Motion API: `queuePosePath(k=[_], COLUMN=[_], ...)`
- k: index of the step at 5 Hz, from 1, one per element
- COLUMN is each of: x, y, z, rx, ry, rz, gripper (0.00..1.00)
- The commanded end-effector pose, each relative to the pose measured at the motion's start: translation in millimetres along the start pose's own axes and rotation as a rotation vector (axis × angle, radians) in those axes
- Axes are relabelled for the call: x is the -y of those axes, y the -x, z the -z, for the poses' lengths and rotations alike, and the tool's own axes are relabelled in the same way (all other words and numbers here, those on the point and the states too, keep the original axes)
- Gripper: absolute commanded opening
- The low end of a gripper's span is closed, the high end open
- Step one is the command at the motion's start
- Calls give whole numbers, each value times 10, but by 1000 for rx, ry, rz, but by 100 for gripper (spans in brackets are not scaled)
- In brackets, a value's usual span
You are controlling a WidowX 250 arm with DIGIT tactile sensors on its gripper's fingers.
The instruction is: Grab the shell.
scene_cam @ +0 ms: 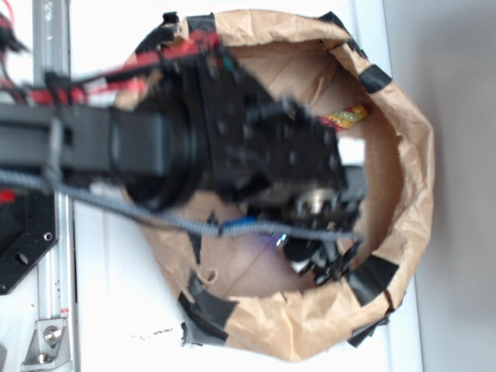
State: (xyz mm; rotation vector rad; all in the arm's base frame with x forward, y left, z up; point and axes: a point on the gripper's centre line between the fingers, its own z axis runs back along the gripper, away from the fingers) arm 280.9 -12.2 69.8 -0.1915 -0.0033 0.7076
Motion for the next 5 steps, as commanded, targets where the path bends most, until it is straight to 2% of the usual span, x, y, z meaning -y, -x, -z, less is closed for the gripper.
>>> queuePosePath(k=[1,2,3,4,5], x=[-185,-268,-218,-139,-134], y=[-157,-49,-77,-95,-62], z=[-723,-975,-1093,-1065,-1049], rx=[64,207,316,329,303], ry=[10,-143,-174,-137,-130], rz=[100,353,468,515,530], gripper=[0,0,0,0,0])
